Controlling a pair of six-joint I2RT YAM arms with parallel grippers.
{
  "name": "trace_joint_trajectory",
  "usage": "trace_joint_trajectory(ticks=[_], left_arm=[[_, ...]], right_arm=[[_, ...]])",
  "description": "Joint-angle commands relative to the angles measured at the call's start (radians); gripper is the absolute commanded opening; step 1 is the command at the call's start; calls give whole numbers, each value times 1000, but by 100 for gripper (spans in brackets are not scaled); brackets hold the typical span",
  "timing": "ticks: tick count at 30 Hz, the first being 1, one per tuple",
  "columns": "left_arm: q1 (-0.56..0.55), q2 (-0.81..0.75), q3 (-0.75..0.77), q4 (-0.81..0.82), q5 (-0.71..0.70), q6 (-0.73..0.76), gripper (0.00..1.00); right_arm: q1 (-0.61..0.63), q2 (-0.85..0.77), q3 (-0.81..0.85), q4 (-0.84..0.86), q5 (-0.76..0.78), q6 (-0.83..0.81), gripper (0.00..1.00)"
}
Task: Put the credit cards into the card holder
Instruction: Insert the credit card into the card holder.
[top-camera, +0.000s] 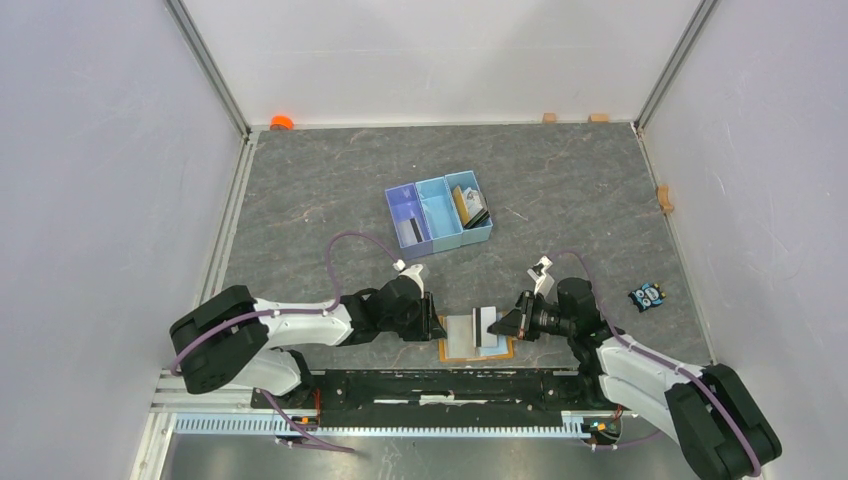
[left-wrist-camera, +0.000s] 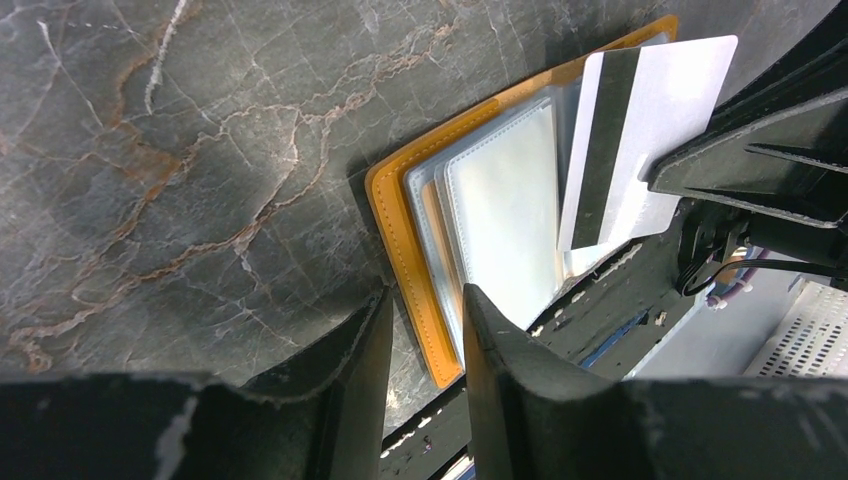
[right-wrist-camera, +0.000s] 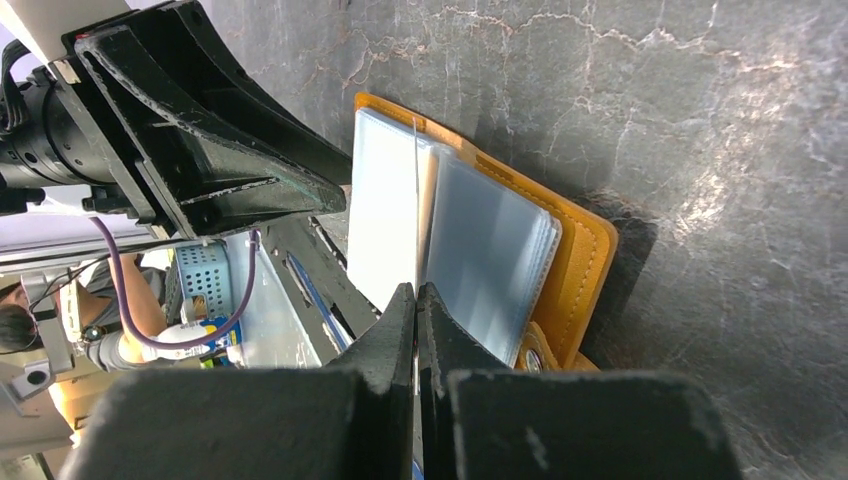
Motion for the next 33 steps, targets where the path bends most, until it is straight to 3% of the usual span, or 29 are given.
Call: trace_joint_trajectory(ticks=[1, 10, 33], left_arm=[[-7, 29, 4, -23, -30, -8, 39], [-9, 38, 7, -19, -26, -6, 36], [-13, 67, 9, 4, -8, -6, 31]], right_arm=[[-4, 20, -123, 41, 8, 7, 0], [0, 85, -98, -62, 32, -58, 0], [63, 255, -45, -23, 43, -80, 0]])
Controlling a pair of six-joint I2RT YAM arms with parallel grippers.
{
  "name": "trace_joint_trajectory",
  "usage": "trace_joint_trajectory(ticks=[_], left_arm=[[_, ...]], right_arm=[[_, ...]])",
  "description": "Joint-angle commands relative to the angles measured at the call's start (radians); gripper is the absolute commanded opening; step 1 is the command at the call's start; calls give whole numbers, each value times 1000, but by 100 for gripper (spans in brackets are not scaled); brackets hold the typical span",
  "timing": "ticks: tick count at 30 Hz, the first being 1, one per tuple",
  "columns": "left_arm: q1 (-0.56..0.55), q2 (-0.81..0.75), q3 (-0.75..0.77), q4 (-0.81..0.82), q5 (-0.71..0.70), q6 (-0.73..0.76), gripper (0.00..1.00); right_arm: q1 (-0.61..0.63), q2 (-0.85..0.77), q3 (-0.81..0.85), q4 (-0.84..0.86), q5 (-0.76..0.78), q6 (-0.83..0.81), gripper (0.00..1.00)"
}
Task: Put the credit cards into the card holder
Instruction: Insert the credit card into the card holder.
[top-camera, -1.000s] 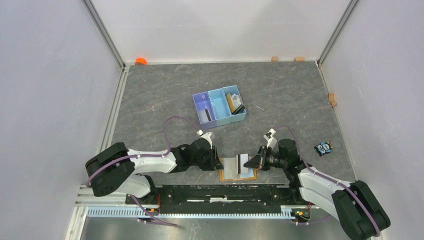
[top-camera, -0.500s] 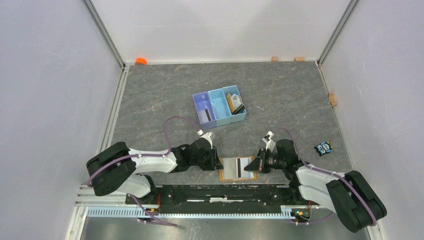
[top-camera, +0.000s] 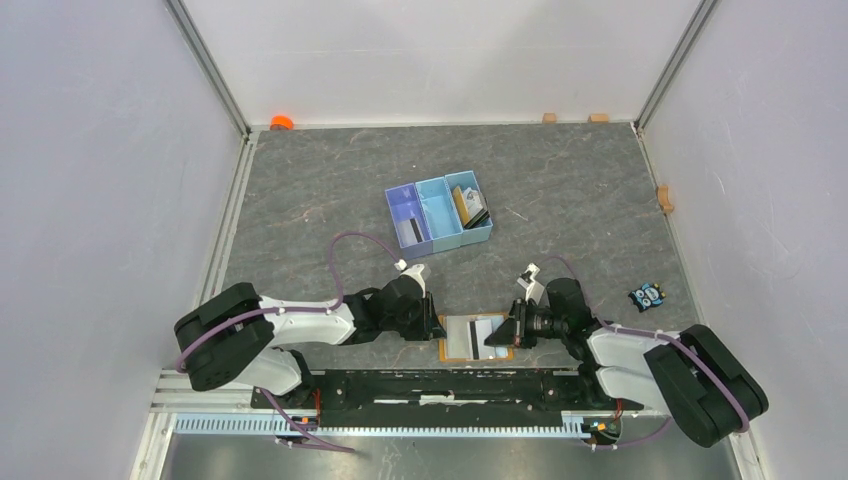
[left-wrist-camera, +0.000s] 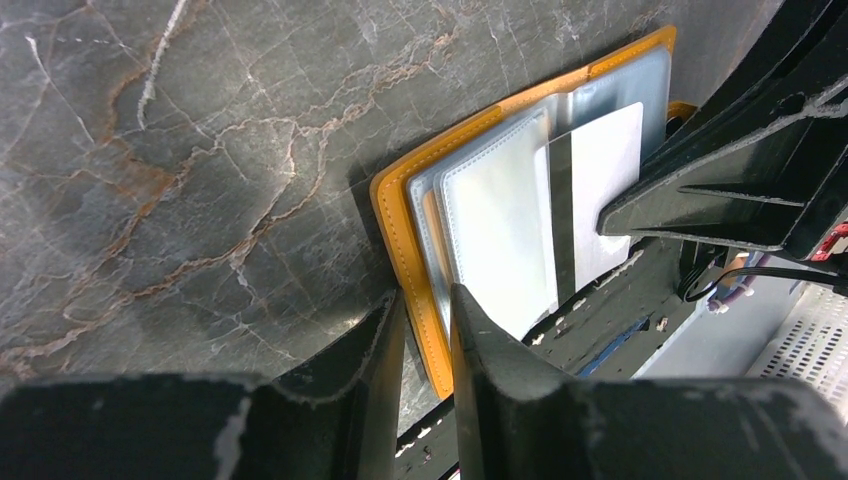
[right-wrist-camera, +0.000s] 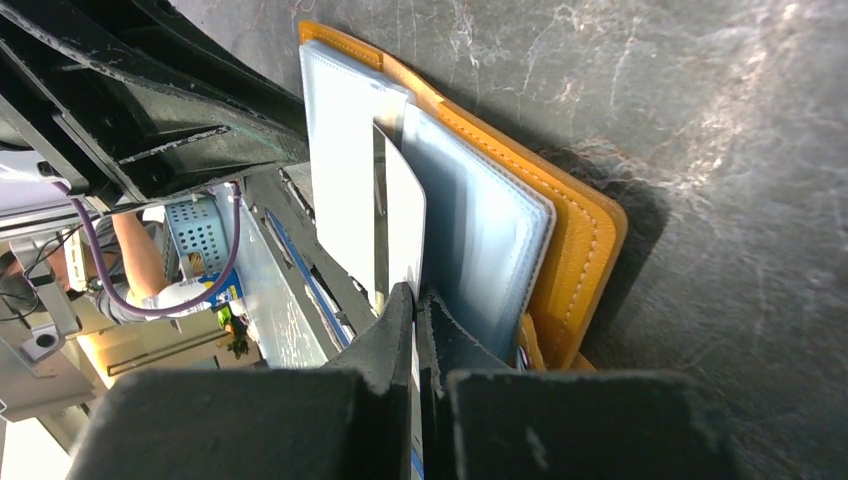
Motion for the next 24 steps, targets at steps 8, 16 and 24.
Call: trace_joint_trajectory(ticks=[8, 16, 24], left_arm=[[-15, 39, 2, -18, -11, -8, 29], [-15, 39, -1, -18, -10, -8, 27], [-15, 40, -2, -18, -9, -10, 26]], right_arm=[[20, 54, -52, -35, 109, -17, 0], [20, 105, -43, -1, 130, -12, 0], [20, 130, -40, 11, 152, -15, 0]])
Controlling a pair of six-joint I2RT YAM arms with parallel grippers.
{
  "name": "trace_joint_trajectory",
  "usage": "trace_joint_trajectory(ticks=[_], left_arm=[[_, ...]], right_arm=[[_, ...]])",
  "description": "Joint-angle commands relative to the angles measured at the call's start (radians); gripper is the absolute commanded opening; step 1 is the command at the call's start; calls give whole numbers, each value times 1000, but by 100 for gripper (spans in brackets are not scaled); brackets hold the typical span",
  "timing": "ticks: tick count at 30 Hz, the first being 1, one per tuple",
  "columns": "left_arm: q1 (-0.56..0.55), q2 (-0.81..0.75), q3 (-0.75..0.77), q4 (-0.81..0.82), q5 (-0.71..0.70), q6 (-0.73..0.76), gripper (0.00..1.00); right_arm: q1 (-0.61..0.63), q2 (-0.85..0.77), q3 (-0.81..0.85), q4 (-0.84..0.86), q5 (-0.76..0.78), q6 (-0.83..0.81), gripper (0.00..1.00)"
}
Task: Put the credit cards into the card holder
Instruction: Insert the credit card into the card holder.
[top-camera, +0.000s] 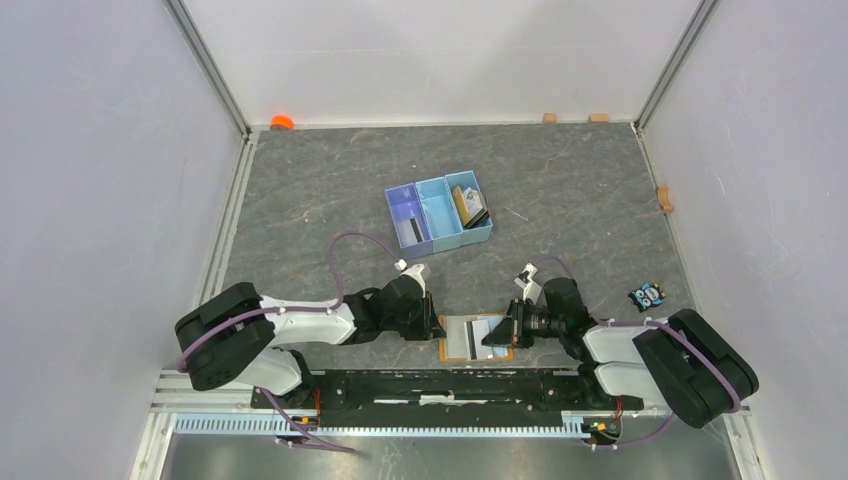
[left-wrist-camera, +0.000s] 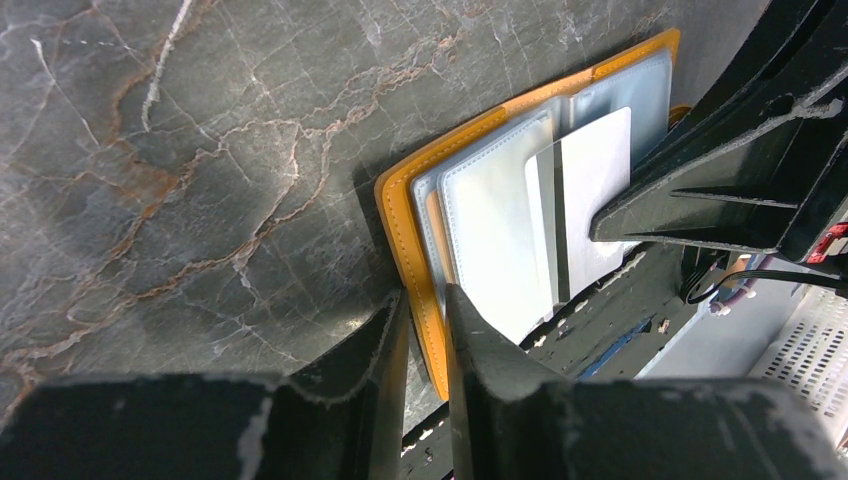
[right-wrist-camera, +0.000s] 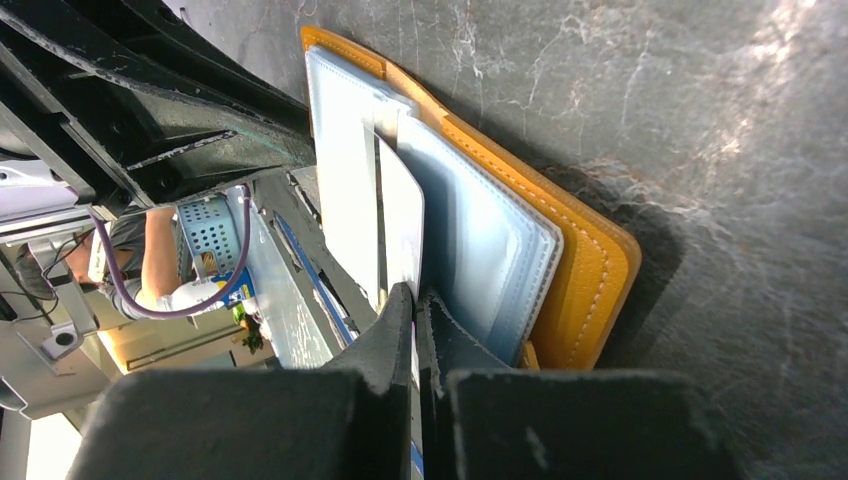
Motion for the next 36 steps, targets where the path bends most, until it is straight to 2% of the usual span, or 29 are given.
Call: trace_joint_trajectory(ticks=[1, 24, 36], left_arm=[[-15, 35, -5, -20, -8, -11, 26], [-15, 37, -8, -14, -6, -13, 25], [-14, 32, -11, -11, -6, -15, 25]], right_arm=[[5, 35, -41, -97, 162, -55, 0], [10, 71, -47, -1, 220, 10, 0], [60, 87, -72, 49, 246, 64, 0]])
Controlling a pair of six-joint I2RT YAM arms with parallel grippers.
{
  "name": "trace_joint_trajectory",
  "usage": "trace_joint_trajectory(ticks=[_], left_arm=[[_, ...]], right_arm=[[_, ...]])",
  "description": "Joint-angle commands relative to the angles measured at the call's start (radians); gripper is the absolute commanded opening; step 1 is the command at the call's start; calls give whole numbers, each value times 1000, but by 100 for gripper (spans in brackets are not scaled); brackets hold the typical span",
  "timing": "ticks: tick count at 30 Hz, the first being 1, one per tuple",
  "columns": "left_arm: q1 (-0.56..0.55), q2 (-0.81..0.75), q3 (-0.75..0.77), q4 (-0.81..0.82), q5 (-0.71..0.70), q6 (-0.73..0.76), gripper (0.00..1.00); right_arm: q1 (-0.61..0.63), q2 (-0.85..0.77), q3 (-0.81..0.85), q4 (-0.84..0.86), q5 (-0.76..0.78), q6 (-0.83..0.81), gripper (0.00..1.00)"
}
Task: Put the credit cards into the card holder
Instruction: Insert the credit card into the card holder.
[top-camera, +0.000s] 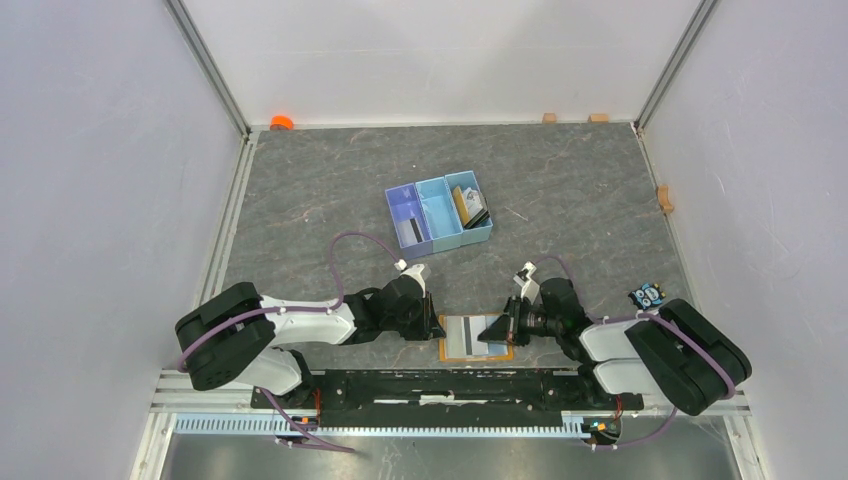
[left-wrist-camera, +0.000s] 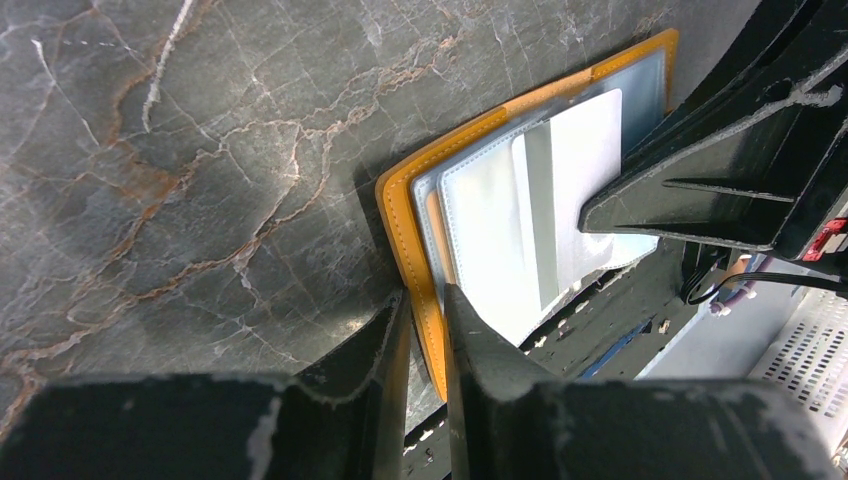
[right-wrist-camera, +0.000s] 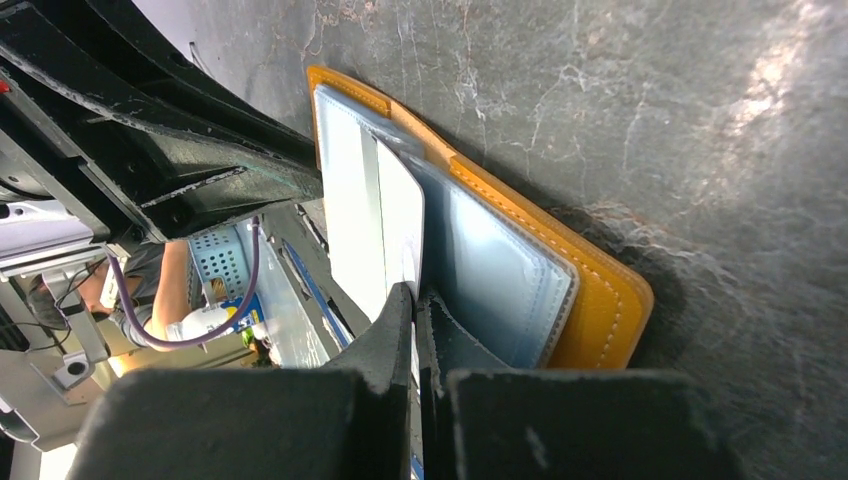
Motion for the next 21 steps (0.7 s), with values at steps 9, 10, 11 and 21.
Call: trace_joint_trajectory(ticks=[9, 10, 11, 21], left_arm=[[-16, 30, -19, 15, 7, -21, 23], [-16, 30, -21, 17, 6, -21, 22], [-16, 28, -22, 18, 7, -21, 22], [-19, 30, -34, 49, 6, -29, 13]], right_arm=[[84, 65, -69, 18, 209, 57, 0], [90, 69, -67, 24, 212, 62, 0], [94, 71, -63, 25, 216, 65, 0], [143, 67, -25, -22, 257, 61, 13]])
